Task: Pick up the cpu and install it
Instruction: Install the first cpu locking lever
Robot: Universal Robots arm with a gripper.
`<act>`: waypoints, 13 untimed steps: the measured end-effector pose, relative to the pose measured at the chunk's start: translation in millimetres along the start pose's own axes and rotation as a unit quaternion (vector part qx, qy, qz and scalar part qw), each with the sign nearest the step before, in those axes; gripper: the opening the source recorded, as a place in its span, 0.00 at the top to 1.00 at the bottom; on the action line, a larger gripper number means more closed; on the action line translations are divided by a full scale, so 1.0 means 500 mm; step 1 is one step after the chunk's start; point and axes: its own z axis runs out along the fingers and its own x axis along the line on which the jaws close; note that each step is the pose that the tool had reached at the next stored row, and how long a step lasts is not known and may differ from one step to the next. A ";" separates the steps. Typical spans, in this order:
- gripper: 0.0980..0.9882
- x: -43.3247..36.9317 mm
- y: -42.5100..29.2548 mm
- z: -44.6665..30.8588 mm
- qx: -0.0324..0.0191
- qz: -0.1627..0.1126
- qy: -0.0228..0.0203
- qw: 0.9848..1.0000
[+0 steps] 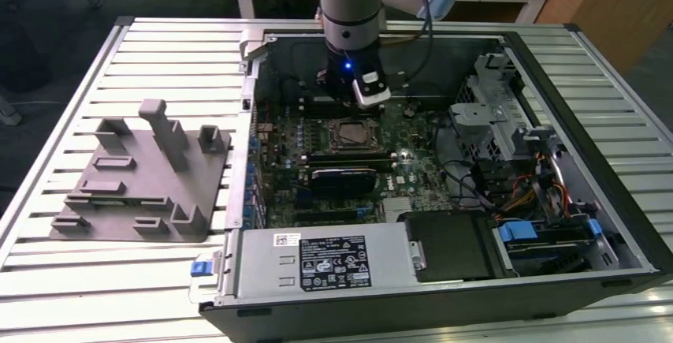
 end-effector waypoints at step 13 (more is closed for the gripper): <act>0.99 0.003 0.001 0.012 0.011 0.013 -0.008 1.000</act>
